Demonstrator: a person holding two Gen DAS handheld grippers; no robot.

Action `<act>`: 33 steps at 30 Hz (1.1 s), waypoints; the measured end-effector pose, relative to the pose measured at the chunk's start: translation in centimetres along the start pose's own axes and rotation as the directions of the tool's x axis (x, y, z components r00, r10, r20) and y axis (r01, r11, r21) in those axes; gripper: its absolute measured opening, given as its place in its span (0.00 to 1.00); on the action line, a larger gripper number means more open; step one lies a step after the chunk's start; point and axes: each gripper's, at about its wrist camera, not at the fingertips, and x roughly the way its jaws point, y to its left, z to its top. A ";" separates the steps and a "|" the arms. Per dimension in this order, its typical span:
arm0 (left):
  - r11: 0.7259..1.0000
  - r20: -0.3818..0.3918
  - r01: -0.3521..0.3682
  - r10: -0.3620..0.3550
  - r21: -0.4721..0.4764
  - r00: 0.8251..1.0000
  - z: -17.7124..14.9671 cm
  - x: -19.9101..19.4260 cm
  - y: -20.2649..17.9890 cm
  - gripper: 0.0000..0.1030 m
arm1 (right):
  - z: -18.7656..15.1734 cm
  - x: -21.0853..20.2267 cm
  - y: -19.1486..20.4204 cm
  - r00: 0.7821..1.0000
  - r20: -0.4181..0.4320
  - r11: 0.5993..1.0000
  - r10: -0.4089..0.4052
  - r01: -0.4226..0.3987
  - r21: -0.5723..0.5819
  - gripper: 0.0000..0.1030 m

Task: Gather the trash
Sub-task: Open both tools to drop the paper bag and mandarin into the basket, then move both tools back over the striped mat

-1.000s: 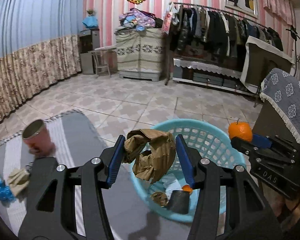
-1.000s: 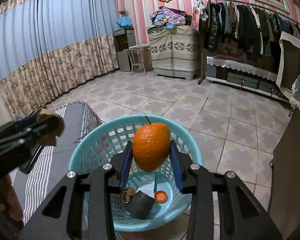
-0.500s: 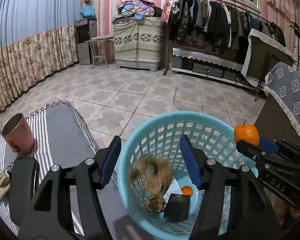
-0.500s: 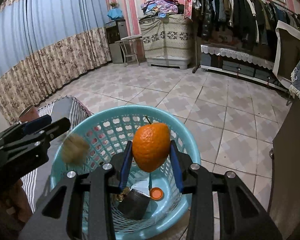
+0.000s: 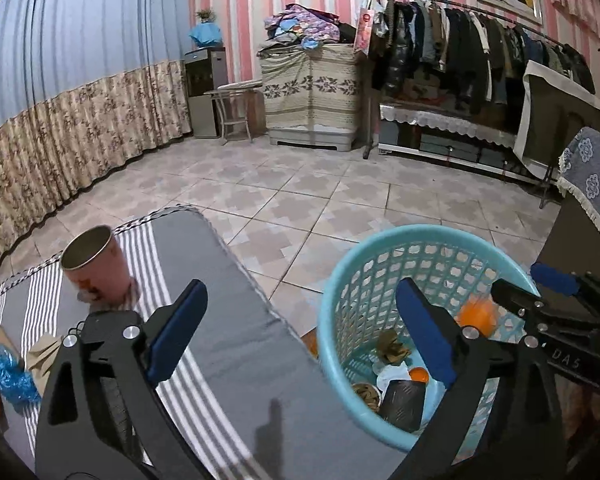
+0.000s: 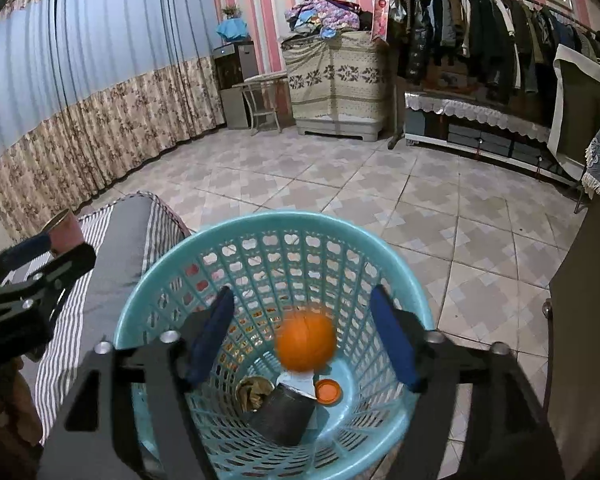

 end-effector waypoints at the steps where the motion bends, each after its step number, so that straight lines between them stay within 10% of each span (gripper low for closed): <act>1: 1.000 0.000 -0.002 0.002 -0.003 1.000 -0.1 0.0 0.2 0.90 | 0.0 0.0 0.0 1.000 -0.001 1.000 0.000 0.000 0.000 0.69; 13: 0.999 0.037 -0.031 0.033 -0.039 0.999 -0.8 -3.4 2.3 0.95 | -0.1 -1.9 2.1 0.998 0.057 0.999 0.009 -0.006 -0.037 0.91; 33: 0.956 0.098 -0.251 0.267 -0.154 0.959 -5.5 -16.4 15.4 0.95 | -2.7 -8.9 10.8 0.980 0.139 0.976 0.144 -0.118 -0.181 0.96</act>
